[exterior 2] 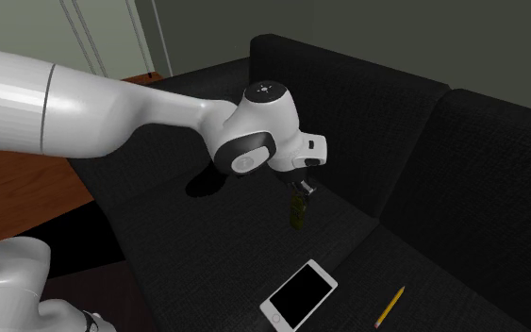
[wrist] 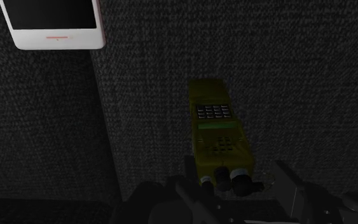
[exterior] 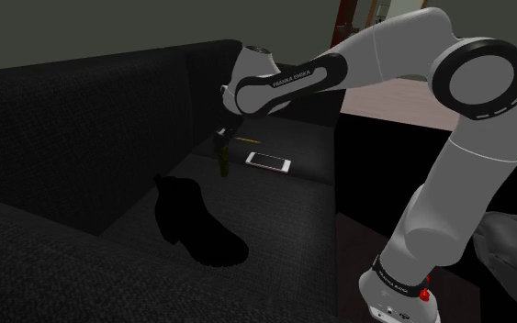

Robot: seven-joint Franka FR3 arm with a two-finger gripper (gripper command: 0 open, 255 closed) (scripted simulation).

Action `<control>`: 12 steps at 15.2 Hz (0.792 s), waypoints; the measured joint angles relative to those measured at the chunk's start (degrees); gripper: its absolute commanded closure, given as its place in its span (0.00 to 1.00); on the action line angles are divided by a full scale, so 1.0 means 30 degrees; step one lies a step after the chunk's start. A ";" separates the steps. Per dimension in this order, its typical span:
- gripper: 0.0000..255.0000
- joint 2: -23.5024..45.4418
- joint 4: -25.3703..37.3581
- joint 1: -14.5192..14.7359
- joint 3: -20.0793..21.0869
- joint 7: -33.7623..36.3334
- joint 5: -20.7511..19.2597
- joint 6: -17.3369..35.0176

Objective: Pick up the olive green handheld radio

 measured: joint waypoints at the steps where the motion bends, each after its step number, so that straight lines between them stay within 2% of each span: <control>1: 1.00 -0.0001 -0.0002 -0.0002 -0.0002 -0.0003 0.0000 0.0003; 5: 1.00 -0.0022 0.0107 0.0013 0.0010 0.0032 -0.0010 -0.0141; 12: 1.00 -0.0520 0.1179 0.0008 0.0006 0.0099 -0.0006 -0.1718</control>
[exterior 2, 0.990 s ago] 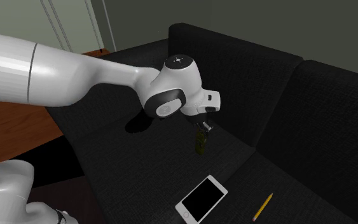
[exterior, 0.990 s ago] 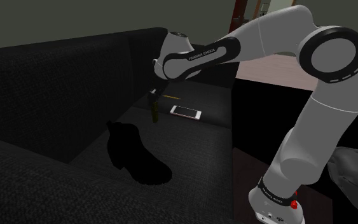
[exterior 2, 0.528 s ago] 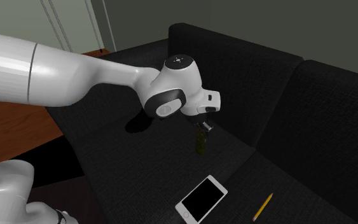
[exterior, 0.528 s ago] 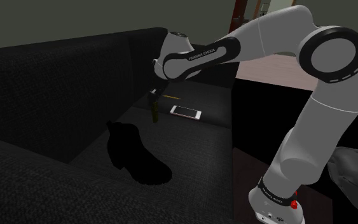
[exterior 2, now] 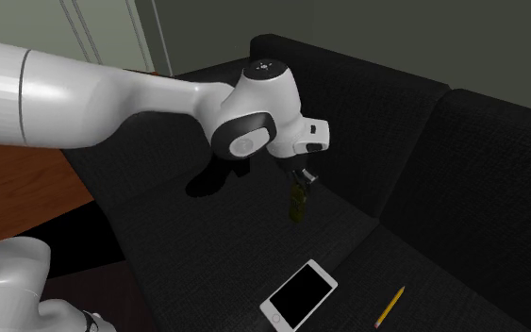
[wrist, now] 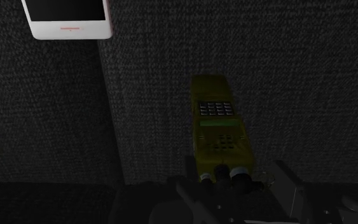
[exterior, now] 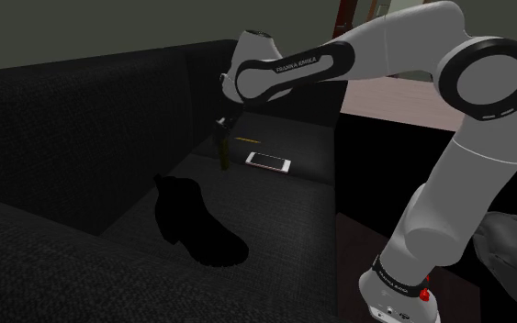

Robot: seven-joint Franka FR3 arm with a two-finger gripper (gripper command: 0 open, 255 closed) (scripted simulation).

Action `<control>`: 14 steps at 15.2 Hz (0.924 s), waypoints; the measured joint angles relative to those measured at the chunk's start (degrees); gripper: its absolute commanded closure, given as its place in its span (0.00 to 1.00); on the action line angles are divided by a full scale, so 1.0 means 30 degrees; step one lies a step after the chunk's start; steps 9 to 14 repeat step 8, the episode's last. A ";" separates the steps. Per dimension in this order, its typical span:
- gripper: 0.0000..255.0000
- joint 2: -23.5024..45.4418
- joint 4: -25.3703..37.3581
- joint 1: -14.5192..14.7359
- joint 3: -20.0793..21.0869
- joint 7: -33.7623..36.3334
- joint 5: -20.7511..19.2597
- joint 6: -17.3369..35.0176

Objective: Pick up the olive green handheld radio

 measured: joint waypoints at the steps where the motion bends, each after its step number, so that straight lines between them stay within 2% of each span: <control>1: 1.00 -0.0001 0.0229 0.0006 0.0006 0.0032 -0.0014 -0.0229; 8: 1.00 -0.0335 0.1597 -0.0030 -0.0032 0.0056 -0.0018 -0.1927; 14: 1.00 -0.0335 0.1597 -0.0030 -0.0032 0.0056 -0.0018 -0.1927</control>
